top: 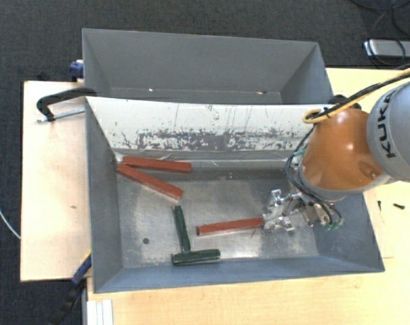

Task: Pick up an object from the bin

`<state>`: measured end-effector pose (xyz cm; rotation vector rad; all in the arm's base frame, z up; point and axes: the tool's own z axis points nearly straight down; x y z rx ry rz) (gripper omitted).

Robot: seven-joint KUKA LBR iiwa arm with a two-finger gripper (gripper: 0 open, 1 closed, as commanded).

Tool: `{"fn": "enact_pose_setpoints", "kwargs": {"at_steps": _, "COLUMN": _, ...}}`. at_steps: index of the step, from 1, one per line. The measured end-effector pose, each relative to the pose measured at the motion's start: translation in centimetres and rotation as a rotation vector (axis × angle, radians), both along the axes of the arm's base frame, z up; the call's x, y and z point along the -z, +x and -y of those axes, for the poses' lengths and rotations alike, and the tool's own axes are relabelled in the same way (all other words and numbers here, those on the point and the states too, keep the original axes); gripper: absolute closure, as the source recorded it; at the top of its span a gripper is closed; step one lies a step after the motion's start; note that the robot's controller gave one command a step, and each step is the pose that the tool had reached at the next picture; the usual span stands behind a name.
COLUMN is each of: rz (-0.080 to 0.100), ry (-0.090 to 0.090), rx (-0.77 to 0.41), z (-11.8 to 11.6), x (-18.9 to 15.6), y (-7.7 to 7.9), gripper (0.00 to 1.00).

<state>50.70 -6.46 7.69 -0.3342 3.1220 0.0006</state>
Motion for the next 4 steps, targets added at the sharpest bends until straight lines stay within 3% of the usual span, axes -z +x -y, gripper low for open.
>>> {"fn": "enact_pose_setpoints", "kwargs": {"at_steps": 1, "rz": 0.000, "ry": 0.000, "rx": 0.000, "z": 0.00, "x": 0.00, "y": 0.00, "gripper": 0.00}}
{"fn": "enact_pose_setpoints", "kwargs": {"at_steps": 2, "rz": 0.000, "ry": 0.000, "rx": 0.000, "z": 0.00, "x": 0.00, "y": 0.00, "gripper": 1.00}}
{"fn": "enact_pose_setpoints", "kwargs": {"at_steps": 3, "rz": 0.000, "ry": 0.000, "rx": 0.000, "z": 0.00, "x": 0.00, "y": 0.00, "gripper": 0.00}}
{"fn": "enact_pose_setpoints", "kwargs": {"at_steps": 4, "rz": 0.000, "ry": 0.000, "rx": 0.000, "z": 0.00, "x": 0.00, "y": 0.00, "gripper": 0.00}}
